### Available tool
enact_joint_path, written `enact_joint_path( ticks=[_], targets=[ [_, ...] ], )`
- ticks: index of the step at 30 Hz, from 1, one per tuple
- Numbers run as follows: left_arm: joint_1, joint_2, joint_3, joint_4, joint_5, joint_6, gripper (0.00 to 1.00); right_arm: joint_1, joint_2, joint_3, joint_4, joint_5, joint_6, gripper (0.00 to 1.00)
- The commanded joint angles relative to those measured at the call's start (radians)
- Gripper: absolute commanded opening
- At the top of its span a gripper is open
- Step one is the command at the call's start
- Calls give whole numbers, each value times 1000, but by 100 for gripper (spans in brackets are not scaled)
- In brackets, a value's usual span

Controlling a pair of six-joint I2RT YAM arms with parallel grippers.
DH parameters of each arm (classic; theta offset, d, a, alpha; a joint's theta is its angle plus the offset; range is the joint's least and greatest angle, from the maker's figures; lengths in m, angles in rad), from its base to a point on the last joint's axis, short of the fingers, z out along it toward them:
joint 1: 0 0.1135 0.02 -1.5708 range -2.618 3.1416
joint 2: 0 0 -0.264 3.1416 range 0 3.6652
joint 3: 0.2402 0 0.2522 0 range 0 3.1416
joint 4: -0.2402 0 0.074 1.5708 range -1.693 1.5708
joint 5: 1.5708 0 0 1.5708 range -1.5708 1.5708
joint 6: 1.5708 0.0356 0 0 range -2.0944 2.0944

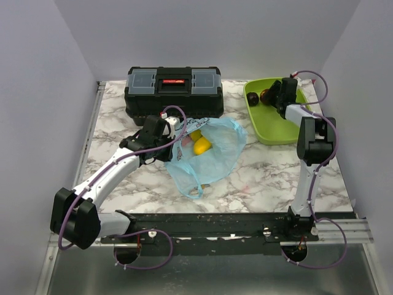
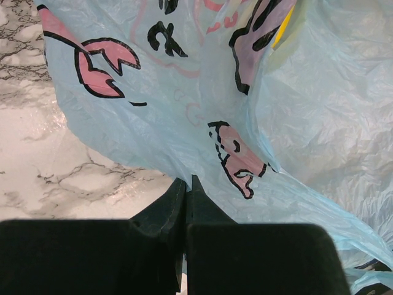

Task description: Take the fake fruits out of the plastic bag

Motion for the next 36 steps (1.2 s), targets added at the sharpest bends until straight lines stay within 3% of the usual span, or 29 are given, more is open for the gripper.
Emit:
enact_joint_path(
  ticks=[1,5,8,14,20,30,36],
  targets=[
    [3,2,11,3,20,10,0,-9,28,-4,26,-65,-17,65],
    [3,1,11,3,22,10,0,-9,24,3,14,-61,-29,84],
    [3,3,12,3,29,10,0,-9,8,-2,3,-51,-35,90],
    [4,-3,10,4,31,10,0,-9,-89,-87,-1,1,-45,93],
    [4,3,11,2,38,10,0,-8,-285,-257,8,39,-26,94],
    [3,14,12,6,68,7,0,3,-630,-733,150,-188,91,89],
    [3,29,13,6,98,1,0,7,-827,-831,56,-200,46,90]
  ],
)
